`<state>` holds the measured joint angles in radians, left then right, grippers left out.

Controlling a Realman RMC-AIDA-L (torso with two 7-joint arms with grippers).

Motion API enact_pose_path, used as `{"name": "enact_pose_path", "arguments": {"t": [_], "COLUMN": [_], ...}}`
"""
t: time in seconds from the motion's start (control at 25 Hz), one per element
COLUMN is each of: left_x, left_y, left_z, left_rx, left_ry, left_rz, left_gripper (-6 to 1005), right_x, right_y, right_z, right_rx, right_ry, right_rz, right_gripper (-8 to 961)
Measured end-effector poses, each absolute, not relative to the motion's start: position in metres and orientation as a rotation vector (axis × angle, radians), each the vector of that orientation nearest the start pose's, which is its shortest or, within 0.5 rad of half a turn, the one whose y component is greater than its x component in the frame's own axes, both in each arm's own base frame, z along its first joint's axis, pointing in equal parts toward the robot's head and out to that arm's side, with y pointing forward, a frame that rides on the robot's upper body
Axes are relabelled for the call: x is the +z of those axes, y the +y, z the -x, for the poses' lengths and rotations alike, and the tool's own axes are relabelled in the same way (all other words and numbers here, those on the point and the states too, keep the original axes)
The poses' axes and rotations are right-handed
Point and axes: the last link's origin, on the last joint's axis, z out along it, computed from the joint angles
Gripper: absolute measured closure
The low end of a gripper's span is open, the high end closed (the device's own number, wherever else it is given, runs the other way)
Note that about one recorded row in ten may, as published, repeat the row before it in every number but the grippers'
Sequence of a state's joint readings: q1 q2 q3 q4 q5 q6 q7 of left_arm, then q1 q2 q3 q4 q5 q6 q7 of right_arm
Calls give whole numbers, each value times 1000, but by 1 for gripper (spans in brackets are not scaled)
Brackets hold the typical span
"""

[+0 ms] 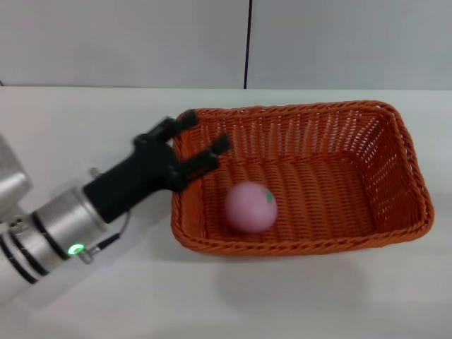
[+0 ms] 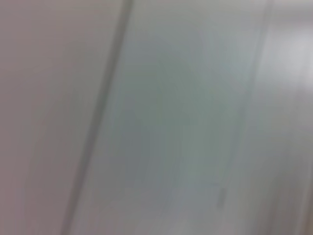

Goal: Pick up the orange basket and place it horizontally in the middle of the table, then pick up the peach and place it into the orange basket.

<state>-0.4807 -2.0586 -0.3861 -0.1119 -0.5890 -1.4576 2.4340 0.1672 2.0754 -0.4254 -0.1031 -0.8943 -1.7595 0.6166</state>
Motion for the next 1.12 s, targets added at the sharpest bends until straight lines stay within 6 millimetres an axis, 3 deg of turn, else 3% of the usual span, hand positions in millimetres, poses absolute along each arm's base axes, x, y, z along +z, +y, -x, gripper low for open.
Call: {"name": "enact_pose_path", "arguments": {"t": [0.28,0.44,0.64,1.12], "left_x": [-28,5,31,37], "left_y": [275,255,239,219], "left_z": [315,347,368,386], "left_rx": [-1108,-1039,-970,-772], "left_ry": [-713,-655,-609,-526], "left_rz": [1903,1610,1420,1365], "left_gripper": [181,184,184,184], "right_x": [81,80,76,62], "right_y": [205,202,200,204], "right_z": [-380,-384,-385,-384], "right_rx": [1065,1060,1063,1085], "right_ry": [501,523,547,624], "right_rz": [1166,1135,1125,1100], "right_gripper": [380,380,380,380]}}
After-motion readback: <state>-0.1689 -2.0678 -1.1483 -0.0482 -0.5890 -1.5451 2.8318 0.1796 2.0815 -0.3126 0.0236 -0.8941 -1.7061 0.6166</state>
